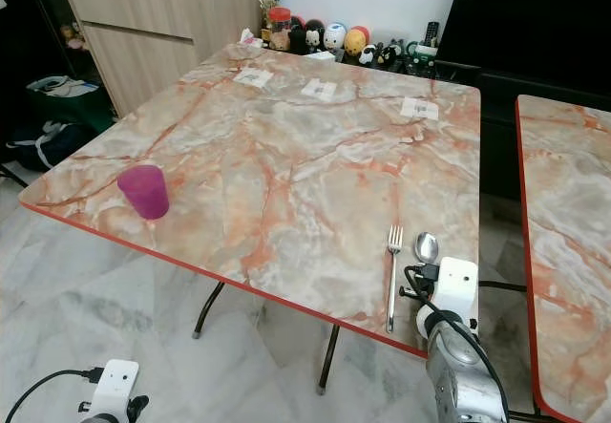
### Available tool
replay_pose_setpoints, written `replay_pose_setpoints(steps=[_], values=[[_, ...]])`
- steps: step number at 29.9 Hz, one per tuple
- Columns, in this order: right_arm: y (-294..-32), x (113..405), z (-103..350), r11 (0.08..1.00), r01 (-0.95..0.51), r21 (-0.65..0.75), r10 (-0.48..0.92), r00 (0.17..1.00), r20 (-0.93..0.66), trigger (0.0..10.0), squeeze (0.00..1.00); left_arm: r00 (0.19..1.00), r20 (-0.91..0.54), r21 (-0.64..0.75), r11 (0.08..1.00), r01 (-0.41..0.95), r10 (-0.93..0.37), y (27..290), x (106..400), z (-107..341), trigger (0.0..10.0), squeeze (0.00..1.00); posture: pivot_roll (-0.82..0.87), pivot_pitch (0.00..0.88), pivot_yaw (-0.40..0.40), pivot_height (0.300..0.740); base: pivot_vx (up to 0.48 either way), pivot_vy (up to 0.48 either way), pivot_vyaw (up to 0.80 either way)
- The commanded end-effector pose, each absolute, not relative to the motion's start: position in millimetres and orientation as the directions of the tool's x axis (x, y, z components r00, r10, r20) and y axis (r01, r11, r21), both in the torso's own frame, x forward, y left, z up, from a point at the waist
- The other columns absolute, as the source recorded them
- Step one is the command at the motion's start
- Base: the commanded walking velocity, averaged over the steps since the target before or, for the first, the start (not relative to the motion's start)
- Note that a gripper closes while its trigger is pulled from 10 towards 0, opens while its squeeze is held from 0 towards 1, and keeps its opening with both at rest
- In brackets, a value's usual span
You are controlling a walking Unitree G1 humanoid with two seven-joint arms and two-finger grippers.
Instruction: Setting the table
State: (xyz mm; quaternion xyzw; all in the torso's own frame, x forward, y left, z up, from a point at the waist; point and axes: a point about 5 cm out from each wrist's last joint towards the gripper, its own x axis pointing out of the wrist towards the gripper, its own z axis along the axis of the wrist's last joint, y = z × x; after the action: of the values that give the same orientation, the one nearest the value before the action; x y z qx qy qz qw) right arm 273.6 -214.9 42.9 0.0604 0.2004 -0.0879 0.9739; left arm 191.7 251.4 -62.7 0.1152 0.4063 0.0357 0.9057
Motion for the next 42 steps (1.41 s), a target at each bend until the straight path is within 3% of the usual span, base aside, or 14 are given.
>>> replay_pose_setpoints(steps=[1,7,14,15,17,18,25,29,35,38,42], values=[[-209,270,33,0.979,0.181,0.088,-0.124,0.886,-0.447,0.0,0.00,0.651,-0.742,0.240,0.970,0.035,0.160,254,188,-65,10.0,0.00,0.10,0.000,-0.043,0.740,0.000,0.000,0.00],[-210,271,35,0.978,0.193,0.073,-0.145,0.894,-0.424,0.0,0.00,0.653,-0.741,0.239,0.970,0.038,0.157,252,189,-64,10.0,0.00,0.10,0.000,-0.043,0.740,0.000,0.000,0.00],[-209,277,65,0.959,0.254,0.122,-0.231,0.957,-0.176,0.0,0.00,0.650,-0.743,0.240,0.970,0.037,0.159,251,187,-65,10.0,0.00,0.10,0.000,-0.044,0.740,0.000,0.000,0.00],[-209,277,70,0.959,0.257,0.118,-0.241,0.961,-0.134,2.9,0.00,0.649,-0.745,0.239,0.970,0.037,0.158,251,187,-66,10.0,0.00,0.10,0.000,-0.044,0.740,0.000,0.000,0.00],[-208,277,74,0.962,0.250,0.110,-0.239,0.966,-0.104,2.9,0.00,0.648,-0.745,0.238,0.970,0.037,0.158,251,186,-66,10.0,0.00,0.10,0.000,-0.044,0.740,0.000,0.000,0.00],[-207,277,77,0.961,0.251,0.114,-0.242,0.967,-0.084,10.0,0.00,0.648,-0.746,0.238,0.971,0.038,0.157,250,186,-66,10.0,0.00,0.10,0.000,-0.042,0.740,0.000,0.000,0.00],[-199,284,93,0.987,0.159,0.008,-0.159,0.986,0.048,10.0,0.00,0.640,-0.751,0.230,0.973,0.019,0.165,246,187,-68,10.0,0.00,0.09,0.031,-0.049,0.740,0.000,0.000,0.00],[-213,295,116,0.986,0.146,-0.083,-0.136,0.984,0.115,10.0,0.00,0.644,-0.743,0.230,0.973,-0.010,0.183,248,187,-67,10.0,0.00,0.08,0.005,-0.064,0.740,0.000,0.000,0.00],[-225,283,129,0.977,0.107,-0.182,-0.077,0.984,0.161,10.0,0.00,0.627,-0.759,0.229,0.973,0.003,0.176,244,177,-73,10.0,0.00,0.07,0.000,-0.073,0.740,0.000,0.000,0.00],[-236,275,126,0.977,0.166,-0.135,-0.143,0.977,0.160,10.0,0.00,0.630,-0.754,0.238,0.971,-0.001,0.185,248,176,-72,10.0,0.00,0.06,0.000,-0.069,0.740,0.000,0.000,0.00],[-232,268,118,0.975,0.214,-0.053,-0.205,0.968,0.143,10.0,0.00,0.628,-0.752,0.252,0.968,-0.007,0.200,254,175,-71,10.0,0.00,0.07,0.000,-0.052,0.740,0.000,0.000,0.00]])
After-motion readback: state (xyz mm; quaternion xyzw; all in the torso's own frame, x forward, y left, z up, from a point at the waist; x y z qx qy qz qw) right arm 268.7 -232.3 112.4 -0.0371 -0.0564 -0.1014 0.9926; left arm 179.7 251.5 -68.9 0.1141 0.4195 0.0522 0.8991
